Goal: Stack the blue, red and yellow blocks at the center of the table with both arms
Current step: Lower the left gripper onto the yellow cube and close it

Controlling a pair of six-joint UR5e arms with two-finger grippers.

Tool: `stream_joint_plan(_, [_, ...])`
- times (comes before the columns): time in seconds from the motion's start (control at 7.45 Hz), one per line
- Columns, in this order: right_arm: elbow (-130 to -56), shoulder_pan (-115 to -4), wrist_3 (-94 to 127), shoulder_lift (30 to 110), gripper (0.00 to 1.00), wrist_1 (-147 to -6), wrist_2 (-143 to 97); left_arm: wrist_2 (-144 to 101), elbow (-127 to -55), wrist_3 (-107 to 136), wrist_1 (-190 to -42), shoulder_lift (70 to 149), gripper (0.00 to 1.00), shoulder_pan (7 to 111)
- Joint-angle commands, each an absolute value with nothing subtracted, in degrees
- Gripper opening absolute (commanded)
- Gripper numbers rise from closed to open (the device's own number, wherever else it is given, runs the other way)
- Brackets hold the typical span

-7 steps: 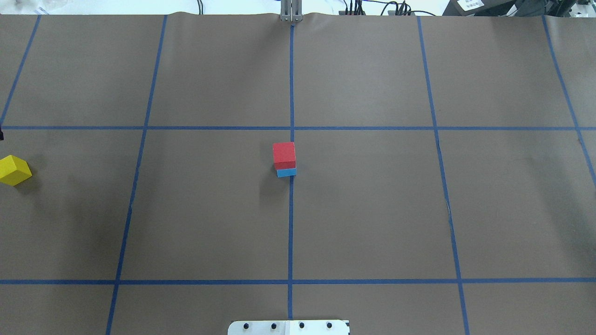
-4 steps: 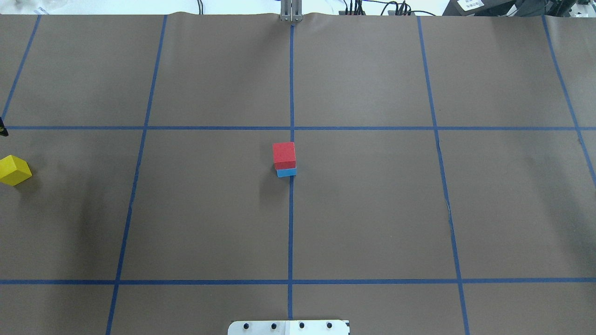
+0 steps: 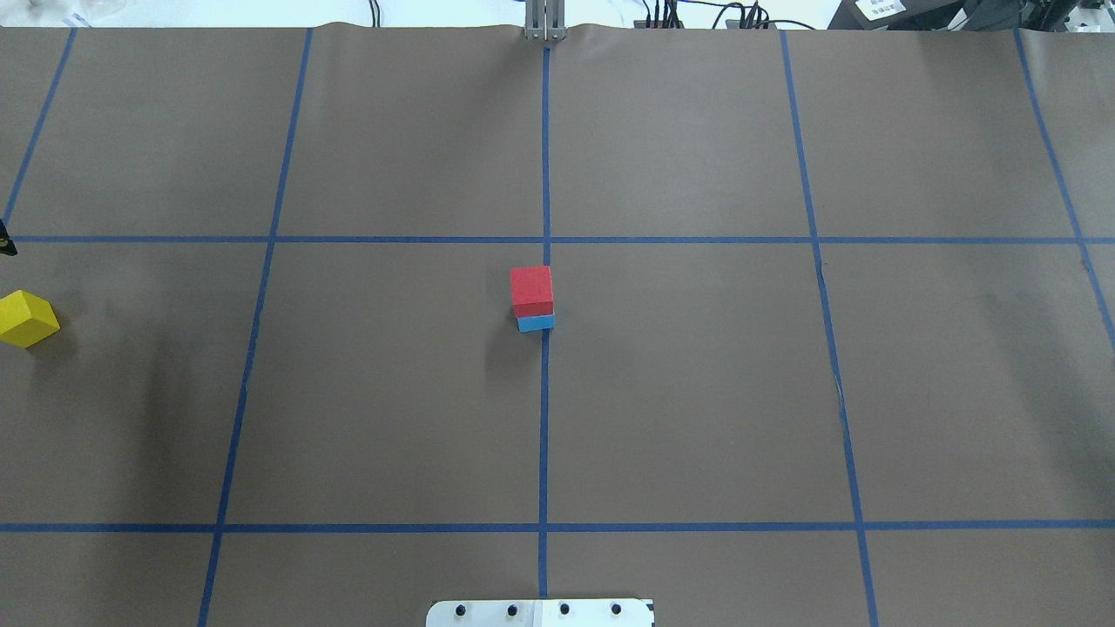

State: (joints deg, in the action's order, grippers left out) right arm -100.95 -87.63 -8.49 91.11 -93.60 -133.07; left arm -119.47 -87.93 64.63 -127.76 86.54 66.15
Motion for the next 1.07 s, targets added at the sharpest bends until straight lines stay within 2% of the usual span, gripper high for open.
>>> stream_joint_plan(0.0, [-100.9, -87.6, -8.5, 91.1, 1.0, -93.6, -133.1, -119.5, -87.9, 64.9, -127.5, 86.4, 1.0, 63.8])
stream_joint_plan(0.94, [-100.9, -87.6, -8.5, 91.2, 1.0, -93.6, -132.7, -119.4, -85.1, 64.2, -127.5, 86.1, 1.0, 59.6])
